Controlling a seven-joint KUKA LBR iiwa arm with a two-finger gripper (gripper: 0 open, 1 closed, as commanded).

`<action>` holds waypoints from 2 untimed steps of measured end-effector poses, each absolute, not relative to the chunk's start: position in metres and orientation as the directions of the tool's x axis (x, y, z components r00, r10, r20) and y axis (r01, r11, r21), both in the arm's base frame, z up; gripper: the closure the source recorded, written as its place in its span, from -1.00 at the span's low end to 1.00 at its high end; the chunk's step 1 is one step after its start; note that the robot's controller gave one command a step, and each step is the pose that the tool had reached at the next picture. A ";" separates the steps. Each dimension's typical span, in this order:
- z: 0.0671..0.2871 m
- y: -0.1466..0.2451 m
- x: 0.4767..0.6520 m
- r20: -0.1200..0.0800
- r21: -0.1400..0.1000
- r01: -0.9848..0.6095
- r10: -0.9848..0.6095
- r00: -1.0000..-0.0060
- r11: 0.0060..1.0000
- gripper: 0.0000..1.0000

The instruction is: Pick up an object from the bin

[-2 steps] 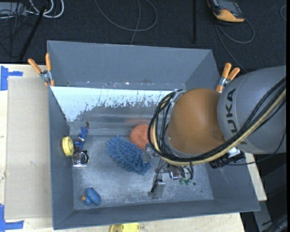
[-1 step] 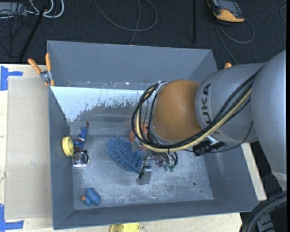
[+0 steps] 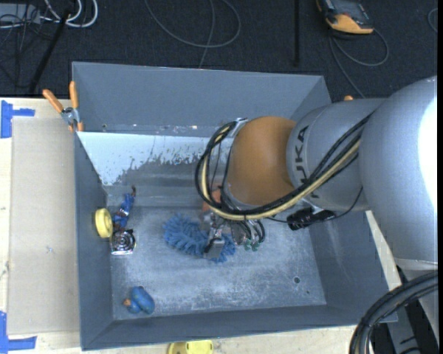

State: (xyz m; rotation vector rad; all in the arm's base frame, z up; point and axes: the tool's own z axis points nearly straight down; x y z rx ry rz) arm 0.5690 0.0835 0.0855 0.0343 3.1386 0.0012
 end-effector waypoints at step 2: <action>0.221 0.076 0.558 -0.001 0.000 0.021 0.021 -1.000 1.000 1.00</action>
Offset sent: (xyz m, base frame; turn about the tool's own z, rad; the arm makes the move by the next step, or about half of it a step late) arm -0.0112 -0.0081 0.1361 -0.0117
